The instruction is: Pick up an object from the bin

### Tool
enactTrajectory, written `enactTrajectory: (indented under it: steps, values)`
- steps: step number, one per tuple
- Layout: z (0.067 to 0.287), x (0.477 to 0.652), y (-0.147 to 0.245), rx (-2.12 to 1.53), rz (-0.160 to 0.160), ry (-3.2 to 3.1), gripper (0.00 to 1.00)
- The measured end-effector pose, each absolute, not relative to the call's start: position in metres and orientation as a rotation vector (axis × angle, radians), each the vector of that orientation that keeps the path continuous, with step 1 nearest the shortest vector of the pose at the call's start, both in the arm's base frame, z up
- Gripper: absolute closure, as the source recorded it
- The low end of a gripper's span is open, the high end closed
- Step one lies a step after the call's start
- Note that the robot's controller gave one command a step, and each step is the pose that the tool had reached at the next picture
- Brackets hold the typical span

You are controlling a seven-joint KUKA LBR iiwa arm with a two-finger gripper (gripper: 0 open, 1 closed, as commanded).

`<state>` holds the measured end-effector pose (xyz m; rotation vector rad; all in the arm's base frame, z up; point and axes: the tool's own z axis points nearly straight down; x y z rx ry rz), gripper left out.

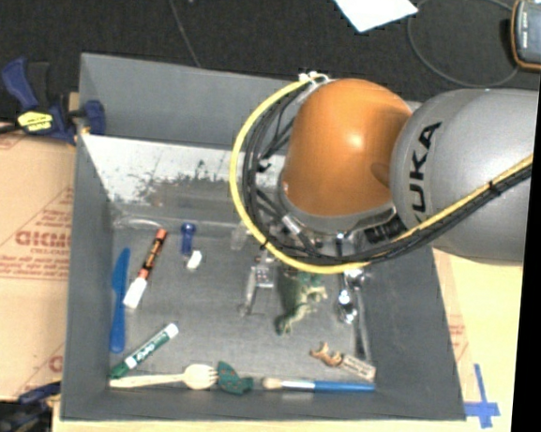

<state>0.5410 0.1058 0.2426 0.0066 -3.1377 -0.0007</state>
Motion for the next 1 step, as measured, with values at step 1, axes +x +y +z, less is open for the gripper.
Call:
enactTrajectory:
  steps: [1]
  values:
    - [0.2455, 0.5417, 0.1051, 0.000, -0.001, -3.143, 0.00]
